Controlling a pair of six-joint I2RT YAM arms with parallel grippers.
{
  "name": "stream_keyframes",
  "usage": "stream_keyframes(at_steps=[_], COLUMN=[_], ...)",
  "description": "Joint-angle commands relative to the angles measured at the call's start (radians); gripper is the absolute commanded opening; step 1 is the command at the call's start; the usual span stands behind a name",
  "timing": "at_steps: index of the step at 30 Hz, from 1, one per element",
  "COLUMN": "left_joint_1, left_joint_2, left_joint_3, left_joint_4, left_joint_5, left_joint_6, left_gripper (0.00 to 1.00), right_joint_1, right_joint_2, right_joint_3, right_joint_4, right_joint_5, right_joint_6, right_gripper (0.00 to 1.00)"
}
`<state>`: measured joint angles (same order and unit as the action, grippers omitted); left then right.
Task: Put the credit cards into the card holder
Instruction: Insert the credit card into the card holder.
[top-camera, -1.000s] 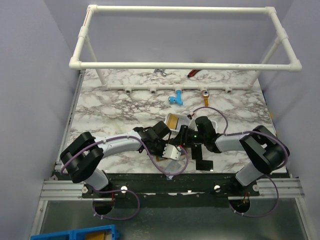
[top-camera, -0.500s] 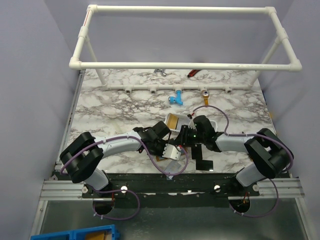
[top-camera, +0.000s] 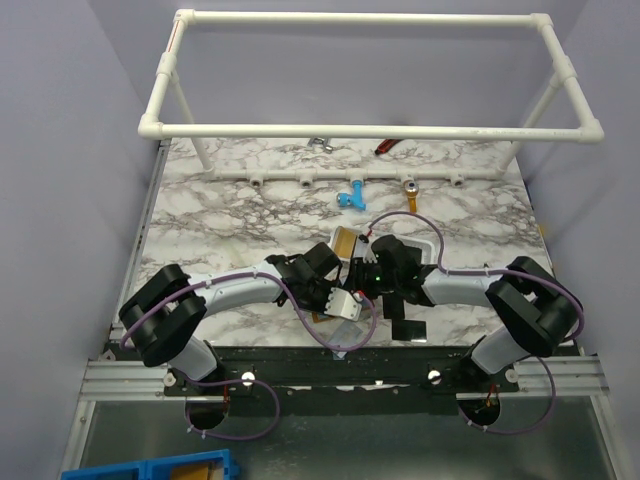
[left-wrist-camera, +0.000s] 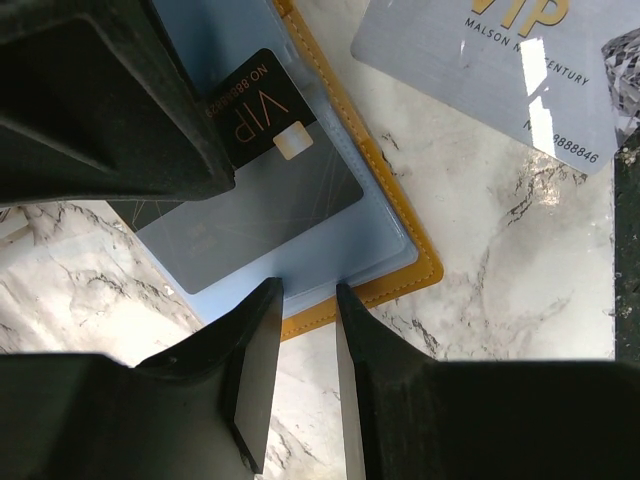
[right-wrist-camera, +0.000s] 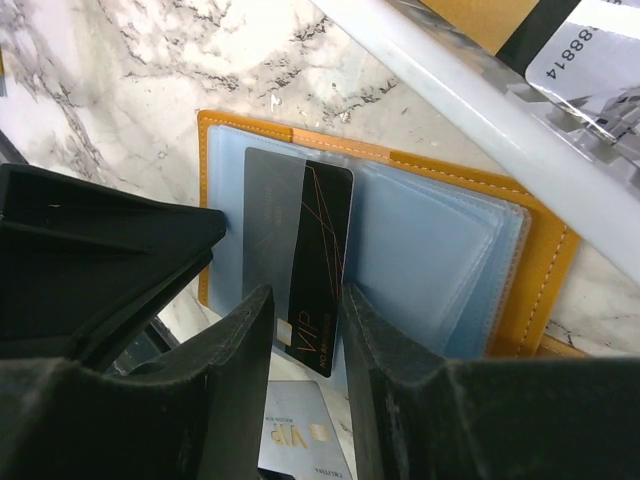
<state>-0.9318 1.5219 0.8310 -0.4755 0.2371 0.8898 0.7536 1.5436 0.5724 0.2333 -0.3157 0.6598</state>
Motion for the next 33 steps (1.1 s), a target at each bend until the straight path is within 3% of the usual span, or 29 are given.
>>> stream_keyframes(at_steps=[1, 3, 5, 7, 17, 25, 33], left_joint_1=[-0.003, -0.002, -0.001, -0.001, -0.001, -0.001, 0.010], left_joint_2=[0.016, 0.011, 0.011, 0.015, 0.024, 0.030, -0.008], left_joint_3=[-0.045, -0.047, -0.046, -0.041, -0.029, -0.011, -0.013], left_joint_4=[-0.023, -0.021, -0.020, -0.020, -0.022, -0.029, -0.046], left_joint_5=[0.005, 0.008, 0.007, 0.006, 0.004, 0.009, 0.001], left_joint_6=[-0.010, -0.012, -0.015, -0.018, -0.025, -0.029, -0.028], left_gripper=[0.29, 0.29, 0.29, 0.29, 0.29, 0.29, 0.30], right_joint_1=[0.013, 0.012, 0.013, 0.013, 0.030, 0.065, 0.027], right_joint_2=[-0.016, -0.043, -0.053, -0.044, 0.072, 0.112, 0.004], right_joint_3=[0.012, 0.007, -0.001, -0.001, 0.060, 0.113, 0.078], right_joint_4=[-0.098, -0.115, -0.113, -0.111, -0.064, -0.068, -0.121], right_joint_5=[0.025, 0.056, 0.066, 0.070, -0.014, -0.066, 0.006], right_joint_6=[-0.046, -0.038, -0.038, -0.040, -0.057, -0.084, -0.081], right_gripper=[0.38, 0.33, 0.11, 0.01, 0.01, 0.12, 0.12])
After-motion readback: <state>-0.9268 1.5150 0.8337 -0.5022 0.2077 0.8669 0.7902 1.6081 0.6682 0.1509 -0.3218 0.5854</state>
